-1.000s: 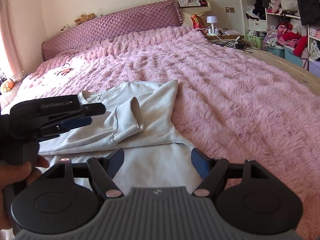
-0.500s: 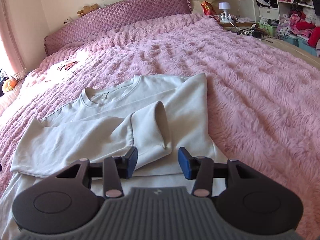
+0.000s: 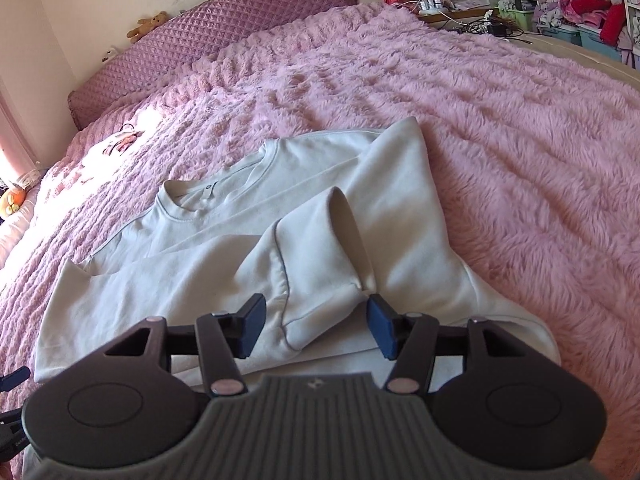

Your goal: Fold small clothes

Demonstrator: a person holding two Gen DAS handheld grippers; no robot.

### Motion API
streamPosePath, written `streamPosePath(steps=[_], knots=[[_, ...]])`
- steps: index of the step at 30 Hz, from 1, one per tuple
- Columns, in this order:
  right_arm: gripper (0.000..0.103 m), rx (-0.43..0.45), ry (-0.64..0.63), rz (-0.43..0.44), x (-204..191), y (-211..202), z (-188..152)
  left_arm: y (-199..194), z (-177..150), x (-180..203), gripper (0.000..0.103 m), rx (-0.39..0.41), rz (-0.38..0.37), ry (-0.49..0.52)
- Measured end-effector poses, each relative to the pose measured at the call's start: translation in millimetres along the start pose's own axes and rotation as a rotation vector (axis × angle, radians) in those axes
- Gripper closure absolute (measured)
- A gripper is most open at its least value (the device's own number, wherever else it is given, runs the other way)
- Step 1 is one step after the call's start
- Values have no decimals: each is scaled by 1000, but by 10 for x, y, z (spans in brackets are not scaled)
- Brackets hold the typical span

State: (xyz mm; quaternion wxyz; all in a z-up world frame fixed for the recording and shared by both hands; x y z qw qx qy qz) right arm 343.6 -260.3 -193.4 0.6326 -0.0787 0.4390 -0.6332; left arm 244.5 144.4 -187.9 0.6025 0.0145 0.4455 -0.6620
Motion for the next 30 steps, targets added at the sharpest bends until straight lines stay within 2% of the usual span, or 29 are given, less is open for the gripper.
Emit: streamPosePath(steps=[4,5,6,7,9,10,11,12,13,16,18,20,23,25,27,30], knots=[[51,-4,-13,-8,26,3,-21,66,-10,-18,50,12,-3,14],[51,-2,-18,-11,29,2,-29,83,-2,-20,59,15,2,29],[51,0,-19,-13,31,0,-33,101,13,-18,80,17,-1,47],[51,2,-19,-12,33,-5,-36,121,32,-11,88,12,-20,60],[54,2,-22,-13,23,0,-39,138,57,22,94,10,-25,86],[63,0,-24,-12,11,6,-38,137,58,48,94,13,-18,110],[67,-8,-27,-8,-2,18,-37,128,59,67,95,19,-11,123],[77,-17,-30,-6,-14,33,-35,118,56,69,95,24,-9,122],[92,-24,-36,-4,-26,48,-33,105,51,68,96,29,-8,110],[102,-21,-42,11,-64,57,-35,73,57,32,96,38,2,68],[102,3,-47,18,-93,-5,-27,66,74,1,96,36,5,38],[103,45,-36,43,-99,-136,-13,52,83,-74,96,33,-2,-34],[103,124,2,74,-64,-444,-29,53,65,-233,98,17,-32,-205],[103,141,22,50,8,-524,-79,95,22,-338,98,-11,-67,-333],[103,90,58,36,149,-451,-147,135,-23,-382,98,-34,-86,-412],[102,-18,116,-10,353,-252,-302,146,-47,-365,98,-51,-80,-434]])
Point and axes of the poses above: each gripper's, at about its wrist camera, not at the fingertips, and y roughly the way its jaws point, x to its right, z to its top, the point moved 1 cm from there along y, roughly the way its jaws point, and after that the axes turned 10 degrees about y, right-handed, at the moved point
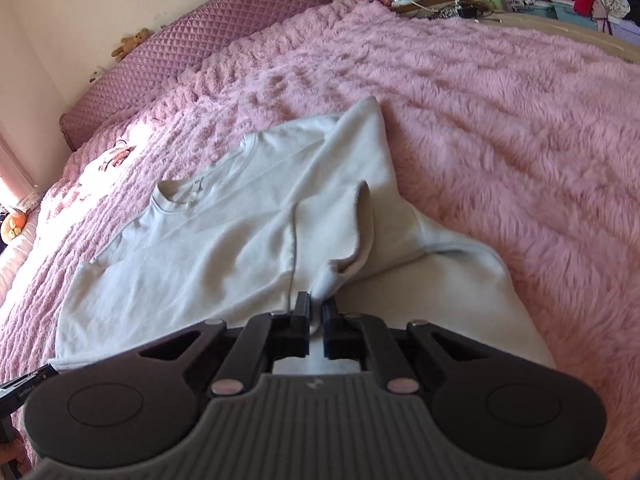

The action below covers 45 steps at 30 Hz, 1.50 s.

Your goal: Fold small clothes

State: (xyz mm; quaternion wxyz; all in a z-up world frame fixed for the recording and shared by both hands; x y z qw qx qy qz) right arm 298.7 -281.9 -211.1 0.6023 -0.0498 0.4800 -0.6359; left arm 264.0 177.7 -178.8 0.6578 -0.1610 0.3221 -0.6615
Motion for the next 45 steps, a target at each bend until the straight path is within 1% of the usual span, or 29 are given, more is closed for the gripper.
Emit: streamPosePath(steps=[2,4,7,12,17,18,19,20,21,23,25,26,28,30,32,34,36,37,41,43,45], knots=[[101,-4,47,15,118,18,-51,-16,-7,10,98,1,6,-1],[86,7,70,21,156,-35,-46,-29,-6,22,98,3,8,14],[76,51,67,8,165,-181,-10,-87,-23,56,98,16,5,31],[76,142,57,25,148,-388,142,-303,-24,66,99,70,17,39],[76,178,-8,9,39,-246,362,-525,71,31,98,137,10,-24],[75,176,-15,3,25,-203,388,-552,100,38,98,157,9,-28],[69,173,-20,-3,13,-145,419,-558,138,52,97,172,1,-23],[66,168,-21,-10,0,-73,452,-537,173,67,95,172,-3,-18],[65,166,-19,-16,-4,-33,469,-502,202,84,95,167,-2,-20],[65,152,-11,-14,-28,90,509,-442,230,93,95,168,-25,-51],[66,133,0,-12,-43,172,533,-411,241,104,95,187,-45,-90],[69,117,-2,-6,-58,217,537,-396,247,113,95,195,-59,-102],[103,100,-17,-7,-103,267,522,-353,254,162,95,196,-68,-107],[103,106,-37,-22,-148,273,498,-277,244,219,95,169,-70,-96],[103,138,-56,-17,-184,192,495,-199,214,254,95,137,-67,-90],[103,189,-62,-24,-188,67,507,-132,173,276,95,104,-61,-87],[103,214,-59,-30,-148,-12,525,-79,121,275,95,72,-47,-83],[103,213,-58,-40,-118,-16,527,-57,95,272,95,66,-48,-88],[103,143,-43,-81,78,182,469,-29,51,293,95,52,-43,-79],[103,142,-3,-70,174,219,439,-43,69,303,95,51,-47,-72],[99,132,70,-30,266,174,435,-79,88,295,95,61,-55,-75]])
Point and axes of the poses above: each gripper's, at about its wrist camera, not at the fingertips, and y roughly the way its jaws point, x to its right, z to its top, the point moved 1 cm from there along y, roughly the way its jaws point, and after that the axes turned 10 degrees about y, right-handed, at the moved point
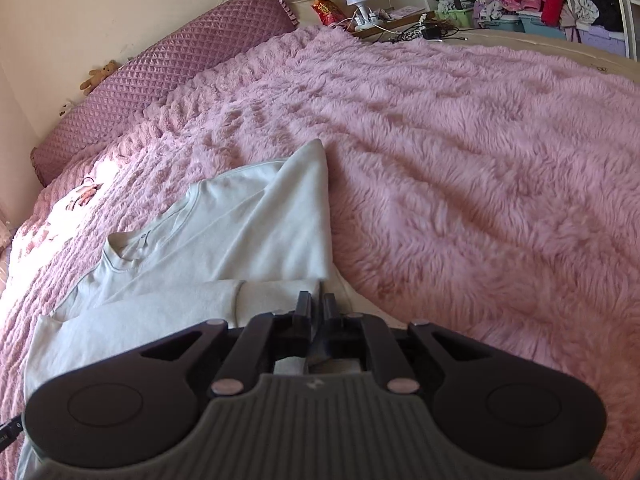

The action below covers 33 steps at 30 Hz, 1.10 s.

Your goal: Fold small clothes

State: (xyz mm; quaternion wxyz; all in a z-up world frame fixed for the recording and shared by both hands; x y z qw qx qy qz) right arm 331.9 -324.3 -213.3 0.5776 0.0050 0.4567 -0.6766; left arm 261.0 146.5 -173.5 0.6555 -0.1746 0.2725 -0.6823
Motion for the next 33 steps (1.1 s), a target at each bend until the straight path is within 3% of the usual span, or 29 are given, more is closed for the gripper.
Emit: streamPosePath(steps=[5,12,13,14,21,27,30,33], knots=[[92,-19,0,92,26,-311,-64,-194,87,38,95,57,-29,-18],[91,-110,-37,87,20,-311,-279,-137,111,184,91,19,-54,4],[98,-119,-36,87,21,-297,-297,-102,99,187,91,3,-52,2],[103,-117,-36,84,26,-293,-309,-70,85,187,91,-11,-47,0],[103,-69,-36,67,70,-510,-339,27,-22,154,87,-48,-36,-18],[103,-100,-41,12,137,-367,-465,77,-36,97,87,-77,-53,-66],[103,-93,-61,-2,71,-410,-465,-25,9,79,87,-67,-55,-88],[100,-86,-60,48,15,-607,-396,-285,70,56,87,-25,-73,-94]])
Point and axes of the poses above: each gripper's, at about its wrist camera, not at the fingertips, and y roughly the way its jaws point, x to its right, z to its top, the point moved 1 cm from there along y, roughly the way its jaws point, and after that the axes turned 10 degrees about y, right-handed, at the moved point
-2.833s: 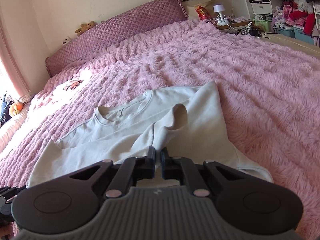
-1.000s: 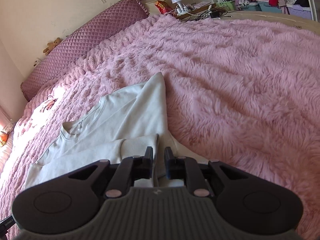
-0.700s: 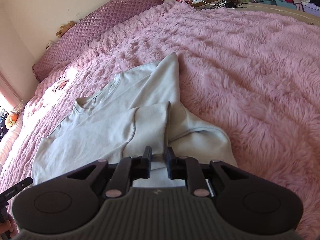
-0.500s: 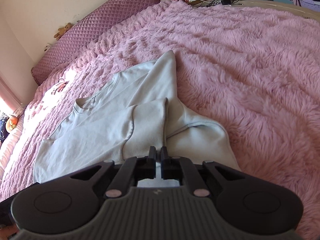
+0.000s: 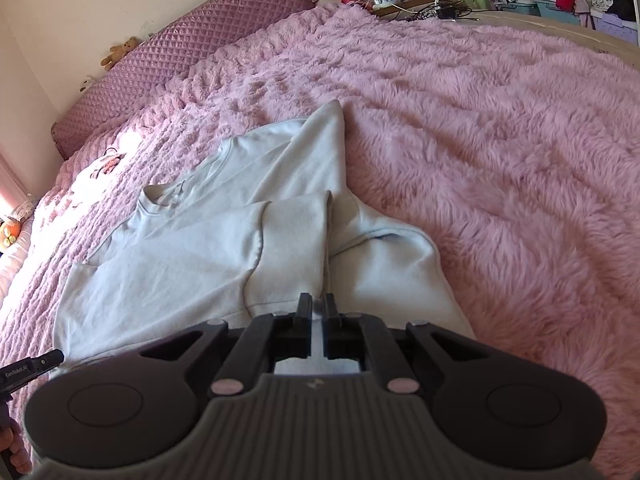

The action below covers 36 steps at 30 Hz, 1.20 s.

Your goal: Fold small clothes

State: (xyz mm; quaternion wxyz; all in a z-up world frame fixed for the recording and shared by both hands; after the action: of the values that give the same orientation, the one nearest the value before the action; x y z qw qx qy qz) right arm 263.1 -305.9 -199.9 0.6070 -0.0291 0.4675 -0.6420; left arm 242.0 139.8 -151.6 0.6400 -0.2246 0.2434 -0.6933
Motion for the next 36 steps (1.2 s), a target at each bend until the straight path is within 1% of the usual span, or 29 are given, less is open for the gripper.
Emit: streamPosePath(steps=[1,3,5,8,11,14,16,17,23,27,31,32,33,34,36], knots=[[100,9,-7,16,-16,-105,20,-99,4,-2,87,12,-2,5],[99,22,-24,47,-23,-332,40,-359,2,-8,83,36,-23,11],[99,27,-54,66,-8,-572,29,-617,-49,-16,83,40,-46,5],[99,12,-93,79,56,-913,-54,-1020,-198,-5,79,38,-70,8],[99,-13,-141,68,142,-1239,-212,-1370,-408,13,77,16,-98,-11],[92,-40,-172,51,280,-1513,-385,-1649,-638,31,76,-15,-110,-21],[87,-62,-168,39,405,-1658,-477,-1780,-787,23,74,-36,-114,-42],[86,-78,-166,31,478,-1730,-540,-1842,-868,6,74,-52,-115,-61],[83,-153,-160,-16,840,-2007,-830,-1982,-1243,-191,73,-126,-124,-213],[80,-161,-147,-40,985,-2110,-966,-1938,-1434,-317,73,-160,-128,-318],[80,-190,-113,-60,1075,-2085,-1040,-1917,-1546,-368,73,-179,-103,-341],[80,-193,-112,-65,1092,-2082,-1060,-1904,-1558,-376,72,-186,-99,-345],[78,-193,-112,-67,1100,-2082,-1068,-1891,-1578,-383,69,-194,-97,-354],[72,-192,-110,-67,1101,-2079,-1072,-1881,-1594,-394,67,-199,-99,-365],[66,-192,-109,-60,1094,-2067,-1069,-1858,-1652,-407,65,-216,-126,-399]])
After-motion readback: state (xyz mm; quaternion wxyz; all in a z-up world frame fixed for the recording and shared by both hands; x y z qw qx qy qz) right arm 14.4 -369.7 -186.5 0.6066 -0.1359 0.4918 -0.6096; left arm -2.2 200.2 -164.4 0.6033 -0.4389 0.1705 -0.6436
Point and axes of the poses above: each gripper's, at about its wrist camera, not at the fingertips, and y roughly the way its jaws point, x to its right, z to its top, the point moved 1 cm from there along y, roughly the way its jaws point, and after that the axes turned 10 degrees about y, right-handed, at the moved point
